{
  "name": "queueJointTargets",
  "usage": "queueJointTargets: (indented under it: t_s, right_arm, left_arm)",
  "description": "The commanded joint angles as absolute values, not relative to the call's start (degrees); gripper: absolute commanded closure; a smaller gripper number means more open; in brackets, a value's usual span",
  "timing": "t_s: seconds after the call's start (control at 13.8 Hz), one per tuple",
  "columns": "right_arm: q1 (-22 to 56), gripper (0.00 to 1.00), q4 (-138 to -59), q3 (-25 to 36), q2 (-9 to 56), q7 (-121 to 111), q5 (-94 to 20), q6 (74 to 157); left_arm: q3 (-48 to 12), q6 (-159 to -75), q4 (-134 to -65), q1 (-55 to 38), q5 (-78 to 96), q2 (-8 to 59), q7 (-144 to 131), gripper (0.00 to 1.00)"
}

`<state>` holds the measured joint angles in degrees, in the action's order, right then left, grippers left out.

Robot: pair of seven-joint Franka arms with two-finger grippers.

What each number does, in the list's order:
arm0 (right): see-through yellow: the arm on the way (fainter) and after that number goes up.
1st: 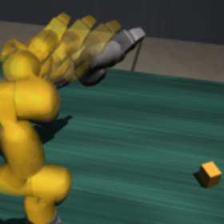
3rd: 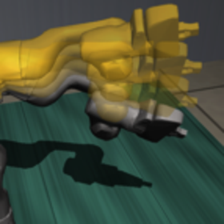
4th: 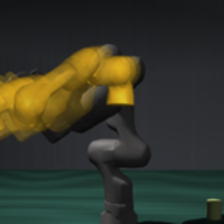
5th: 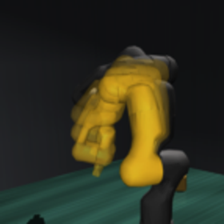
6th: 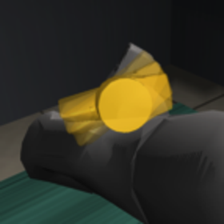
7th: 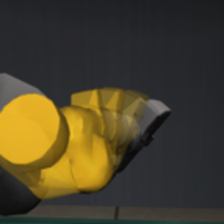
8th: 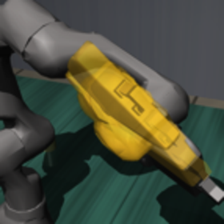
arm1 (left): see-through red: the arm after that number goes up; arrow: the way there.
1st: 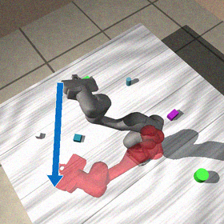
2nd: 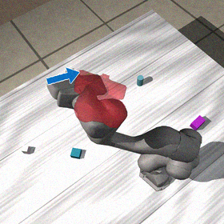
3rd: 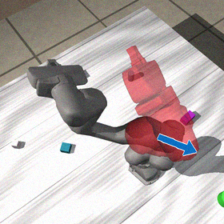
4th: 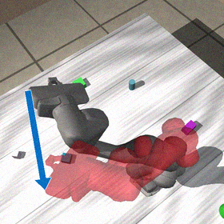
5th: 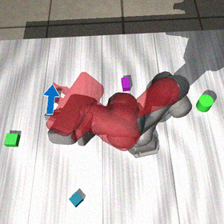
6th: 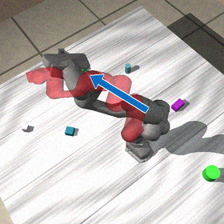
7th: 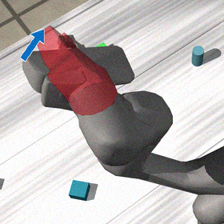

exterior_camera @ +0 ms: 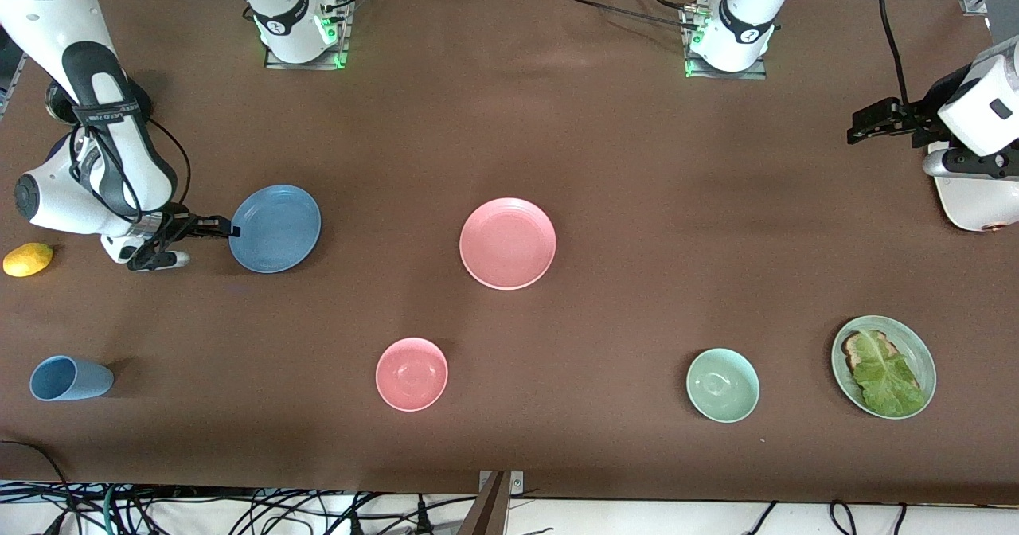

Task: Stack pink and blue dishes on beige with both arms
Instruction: 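Close the right gripper on the blue plate rim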

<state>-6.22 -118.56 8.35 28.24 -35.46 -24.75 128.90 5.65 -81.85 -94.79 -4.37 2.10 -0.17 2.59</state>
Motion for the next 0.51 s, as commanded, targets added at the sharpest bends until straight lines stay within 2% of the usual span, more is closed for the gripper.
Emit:
queueJointTargets:
  t_s: [0.0, 0.22, 0.44]
  right_arm:
    - [-6.8, 1.00, -117.5, 7.7, 29.2, -37.4, -26.2, 128.5]
    - [-6.7, 1.00, -116.8, 7.6, 28.8, -36.9, -26.2, 127.5]
    - [-6.7, 1.00, -112.3, 7.6, 28.1, -36.4, -26.2, 119.4]
  left_arm:
    - [5.1, -80.8, -93.8, -4.3, 1.1, 1.2, 2.6, 0.00]
    - [5.1, -80.8, -92.4, -4.9, 1.1, 3.2, 2.7, 0.00]
    - [5.0, -81.0, -92.4, -5.0, 1.1, 5.3, 2.7, 0.00]
